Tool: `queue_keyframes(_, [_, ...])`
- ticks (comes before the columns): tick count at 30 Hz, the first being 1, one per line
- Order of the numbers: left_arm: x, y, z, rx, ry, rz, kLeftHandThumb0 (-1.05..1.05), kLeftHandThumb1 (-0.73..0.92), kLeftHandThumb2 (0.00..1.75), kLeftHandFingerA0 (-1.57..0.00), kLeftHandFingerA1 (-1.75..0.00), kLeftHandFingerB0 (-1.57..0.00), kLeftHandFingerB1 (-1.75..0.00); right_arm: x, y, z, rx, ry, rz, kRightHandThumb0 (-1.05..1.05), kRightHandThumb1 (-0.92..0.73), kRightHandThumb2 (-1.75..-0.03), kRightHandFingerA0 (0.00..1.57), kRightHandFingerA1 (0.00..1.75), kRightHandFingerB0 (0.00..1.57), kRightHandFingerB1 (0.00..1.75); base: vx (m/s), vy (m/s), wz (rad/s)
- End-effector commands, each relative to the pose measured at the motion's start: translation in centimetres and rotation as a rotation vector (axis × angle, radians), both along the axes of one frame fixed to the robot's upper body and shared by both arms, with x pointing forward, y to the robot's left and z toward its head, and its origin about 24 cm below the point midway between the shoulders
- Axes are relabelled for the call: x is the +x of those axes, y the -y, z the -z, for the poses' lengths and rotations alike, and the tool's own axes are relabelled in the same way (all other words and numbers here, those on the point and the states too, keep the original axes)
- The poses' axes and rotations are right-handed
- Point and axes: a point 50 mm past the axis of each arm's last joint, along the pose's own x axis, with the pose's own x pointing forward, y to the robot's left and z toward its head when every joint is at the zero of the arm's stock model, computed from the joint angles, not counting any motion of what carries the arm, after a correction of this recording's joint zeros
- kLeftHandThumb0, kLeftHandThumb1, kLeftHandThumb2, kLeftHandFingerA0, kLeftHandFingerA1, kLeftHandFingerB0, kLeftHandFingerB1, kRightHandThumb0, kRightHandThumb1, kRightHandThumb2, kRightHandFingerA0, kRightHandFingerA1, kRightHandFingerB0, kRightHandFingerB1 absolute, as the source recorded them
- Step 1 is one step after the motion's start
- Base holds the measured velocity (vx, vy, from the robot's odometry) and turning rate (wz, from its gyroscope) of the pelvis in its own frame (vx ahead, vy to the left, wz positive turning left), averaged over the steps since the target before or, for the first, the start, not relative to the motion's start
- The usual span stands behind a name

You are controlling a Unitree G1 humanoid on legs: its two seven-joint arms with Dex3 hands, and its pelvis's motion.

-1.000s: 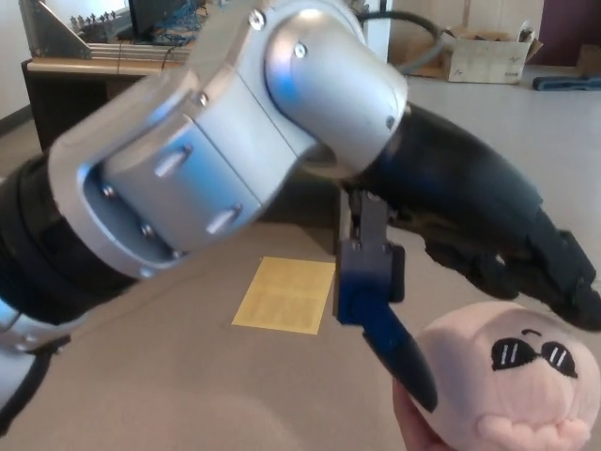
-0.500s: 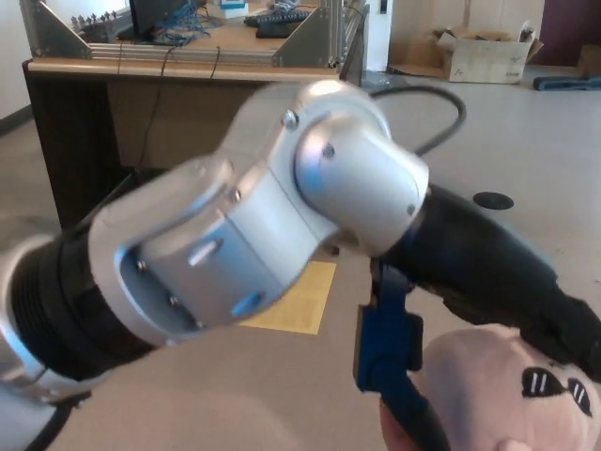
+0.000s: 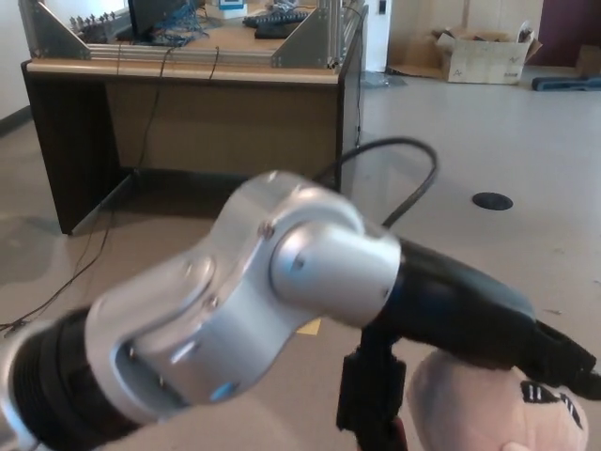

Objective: The robot extends its left hand to pick up an emotional support dumpling from the palm of a person and brings its hand down by its side. Then it extends its arm again to hand the dumpling back to the person.

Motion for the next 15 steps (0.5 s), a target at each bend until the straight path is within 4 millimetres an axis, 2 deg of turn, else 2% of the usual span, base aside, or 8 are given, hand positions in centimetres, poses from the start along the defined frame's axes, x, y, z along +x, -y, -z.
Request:
queue_keyframes(1, [-0.12,-0.05,0.06,-0.186,0.154,0.052,-0.27,-0.23,0.67,-0.22,-0.56,-0.13,-0.51,0.42,0.28,-0.18,0.019,-0.022,0.02,-0.51,-0.86,-0.65,0.65,0.99,0.62,0.5,0.0,0.0,0.0])
queue_keyframes(6, [-0.06,-0.12,0.03,-0.204,0.17,0.061,-0.26,-0.23,0.67,-0.24,-0.56,-0.14,-0.52,0.44,0.26,-0.19,0.02,-0.023,0.02,-0.51,-0.86,-0.65,0.65,0.99,0.62,0.5,0.0,0.0,0.0])
queue_keyframes(7, [0.08,-0.31,0.02,-0.223,0.171,0.054,-1.05,0.18,0.57,-0.47,-0.33,-0.37,-0.18,0.48,0.27,-0.21,0.019,-0.024,0.02,-0.51,-0.86,-0.65,0.65,0.99,0.62,0.5,0.0,0.0,0.0])
queue_keyframes(8, [0.14,-0.39,0.03,-0.231,0.172,0.052,-1.05,0.18,0.57,-0.47,-0.33,-0.37,-0.18,0.5,0.27,-0.21,0.019,-0.024,0.019,-0.51,-0.86,-0.65,0.65,0.99,0.62,0.5,0.0,0.0,0.0])
queue_keyframes(9, [0.23,-0.58,0.23,-0.259,0.173,0.049,-0.73,0.14,0.58,-0.56,-0.26,-0.49,-0.06,0.5,0.24,-0.2,0.019,-0.025,0.018,-0.51,-0.86,-0.65,0.65,0.99,0.62,0.5,0.0,0.0,0.0])
queue_keyframes(14, [0.36,-0.78,0.49,-0.28,0.172,0.048,-0.74,0.15,0.58,-0.55,-0.25,-0.49,-0.06,0.5,0.23,-0.2,0.019,-0.026,0.018,-0.51,-0.86,-0.65,0.65,0.99,0.62,0.5,0.0,0.0,0.0])
queue_keyframes(15, [0.46,-0.95,0.57,-0.294,0.172,0.042,-0.71,0.1,0.58,-0.56,-0.25,-0.51,-0.1,0.53,0.18,-0.2,0.019,-0.026,0.017,-0.51,-0.86,-0.65,0.65,0.99,0.62,0.5,0.0,0.0,0.0])
